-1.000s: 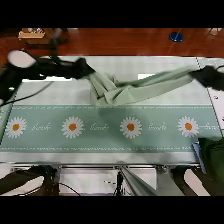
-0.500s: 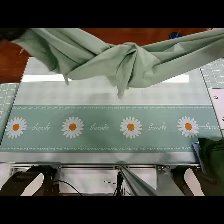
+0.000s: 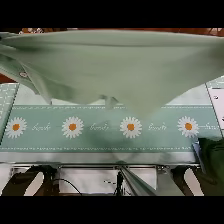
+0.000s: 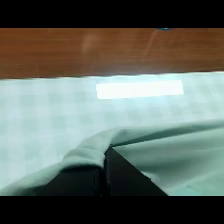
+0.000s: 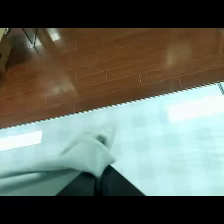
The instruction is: Fold the shirts.
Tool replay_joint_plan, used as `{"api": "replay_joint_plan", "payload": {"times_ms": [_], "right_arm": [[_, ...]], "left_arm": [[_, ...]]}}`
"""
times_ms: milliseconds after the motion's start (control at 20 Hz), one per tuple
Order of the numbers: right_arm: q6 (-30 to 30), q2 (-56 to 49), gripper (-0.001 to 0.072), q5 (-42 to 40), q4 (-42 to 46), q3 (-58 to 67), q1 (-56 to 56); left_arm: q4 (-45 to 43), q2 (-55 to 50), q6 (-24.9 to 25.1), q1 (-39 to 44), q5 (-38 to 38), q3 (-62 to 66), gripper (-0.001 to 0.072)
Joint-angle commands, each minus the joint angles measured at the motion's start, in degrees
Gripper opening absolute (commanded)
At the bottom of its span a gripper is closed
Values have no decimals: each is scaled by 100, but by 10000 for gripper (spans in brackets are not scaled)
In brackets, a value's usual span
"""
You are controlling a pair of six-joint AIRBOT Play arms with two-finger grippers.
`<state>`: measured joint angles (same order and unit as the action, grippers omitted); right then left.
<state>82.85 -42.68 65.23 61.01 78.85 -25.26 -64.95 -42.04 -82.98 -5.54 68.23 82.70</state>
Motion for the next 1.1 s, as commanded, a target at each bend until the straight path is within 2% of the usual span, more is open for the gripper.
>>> {"api": "replay_joint_plan", "payload": {"times_ms": [0,300,500,700,850,1050], "right_arm": [[109,4,24,179,-199,553,-2],[238,4,24,540,-190,2232,-4],[404,7,24,1939,527,2846,-4],[409,-50,24,3945,1008,2850,37],[483,-42,24,4113,1034,2592,393],[472,-48,24,4107,1239,1447,610]], "left_arm": [[111,203,-70,-50,-44,197,27],[109,518,-70,-48,131,1346,27],[57,785,-192,-50,1235,1580,27],[50,804,-837,-50,2916,1576,28],[105,807,-887,-50,3742,1502,28],[492,894,-927,-48,3731,656,28]]}}
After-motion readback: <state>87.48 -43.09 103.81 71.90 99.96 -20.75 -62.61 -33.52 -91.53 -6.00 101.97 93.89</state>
